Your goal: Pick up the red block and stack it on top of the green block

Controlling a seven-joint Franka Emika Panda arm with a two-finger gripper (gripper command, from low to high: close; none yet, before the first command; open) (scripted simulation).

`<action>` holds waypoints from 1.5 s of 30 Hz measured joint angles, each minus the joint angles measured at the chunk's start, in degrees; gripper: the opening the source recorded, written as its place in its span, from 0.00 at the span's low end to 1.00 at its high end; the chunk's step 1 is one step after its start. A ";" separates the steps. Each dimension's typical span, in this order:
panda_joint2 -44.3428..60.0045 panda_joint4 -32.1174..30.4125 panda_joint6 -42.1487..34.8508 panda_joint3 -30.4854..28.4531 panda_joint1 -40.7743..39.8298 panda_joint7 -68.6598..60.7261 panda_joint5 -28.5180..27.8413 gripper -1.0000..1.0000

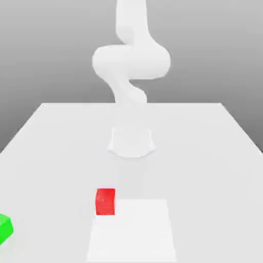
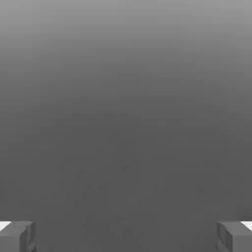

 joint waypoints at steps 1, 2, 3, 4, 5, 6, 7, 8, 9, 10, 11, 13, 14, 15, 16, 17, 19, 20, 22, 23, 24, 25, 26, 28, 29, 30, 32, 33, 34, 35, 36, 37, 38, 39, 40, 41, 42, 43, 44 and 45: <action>1.86 -1.69 1.38 -0.69 0.01 -0.64 0.06 0.50; 3.71 -3.35 2.75 -1.32 0.01 -1.28 0.13 0.50; 5.54 -4.99 4.09 -1.93 0.00 -1.90 0.17 0.50; 7.35 -6.62 5.42 -2.51 0.00 -2.50 0.20 0.50; 9.16 -8.24 6.75 -3.06 -0.02 -3.09 0.22 0.50; 10.97 -9.86 8.05 -3.56 -0.08 -3.73 0.29 0.50; 12.79 -11.49 9.38 -4.06 -0.12 -4.32 0.28 0.50; 14.62 -13.13 10.72 -4.53 -0.18 -4.88 0.25 0.50; 16.48 -14.80 12.07 -4.98 -0.26 -5.42 0.20 0.50; 18.37 -16.49 13.45 -5.41 -0.36 -5.97 0.12 0.50; 20.31 -18.20 14.86 -5.82 -0.49 -6.50 0.01 0.50; 24.38 -21.75 17.80 -6.59 -0.85 -7.52 -0.35 0.50; 26.55 -23.58 19.33 -7.15 -0.93 -7.92 -0.74 0.50; 28.85 -25.49 20.99 -7.49 -1.26 -8.34 -1.13 0.50; 31.35 -27.45 22.78 -7.81 -1.67 -8.68 -1.68 0.50; 34.68 -28.91 25.22 -8.06 -2.14 -8.82 -2.42 0.50; 39.89 -29.89 29.29 -8.38 -2.74 -8.71 -3.43 0.50; 41.88 -29.90 30.92 -8.38 -2.79 -8.78 -3.47 0.50; 45.49 -29.62 33.95 -7.87 -2.95 -9.60 -2.40 0.50; 47.23 -29.43 35.41 -7.16 -3.35 -10.41 -1.25 0.50; 48.95 -29.21 36.87 -5.88 -4.31 -11.32 0.02 0.50; 50.65 -28.99 38.31 -4.15 -5.70 -12.22 1.29 0.50; 52.33 -28.76 39.73 -2.16 -7.37 -13.09 2.51 0.50; 53.31 -28.62 40.56 -0.95 -8.40 -13.57 3.18 0.00; 53.31 -28.62 40.56 -0.95 -8.40 -13.55 3.16 0.00; 53.31 -28.62 40.55 -0.94 -8.42 -13.51 3.12 0.00; 53.31 -28.62 40.52 -0.93 -8.44 -13.42 3.03 0.00; 53.80 -28.55 40.95 -0.31 -8.97 -13.64 3.34 0.00; 53.20 -28.64 40.44 -1.05 -8.39 -13.21 2.72 0.00; 52.06 -28.80 39.45 -2.40 -7.29 -12.60 1.86 0.00; 50.63 -29.00 38.26 -3.54 -6.56 -11.49 0.30 0.00; 49.06 -29.21 36.95 -4.39 -6.11 -10.43 -1.20 0.00; 47.43 -29.42 35.57 -4.78 -6.05 -9.56 -2.45 0.00; 45.76 -29.65 34.16 -4.92 -6.16 -9.00 -3.24 0.00; 44.10 -29.88 32.74 -4.89 -6.30 -8.76 -3.59 0.00; 42.45 -30.11 31.32 -4.67 -6.56 -8.80 -3.55 0.00; 40.82 -30.35 29.91 -4.65 -6.54 -9.07 -3.16 0.00; 39.23 -30.59 28.50 -4.67 -6.20 -9.49 -2.55 0.00; 38.66 -29.94 27.24 -4.94 -6.76 -9.02 -2.41 0.00; 38.88 -28.59 26.11 -5.40 -7.82 -7.90 -2.59 0.00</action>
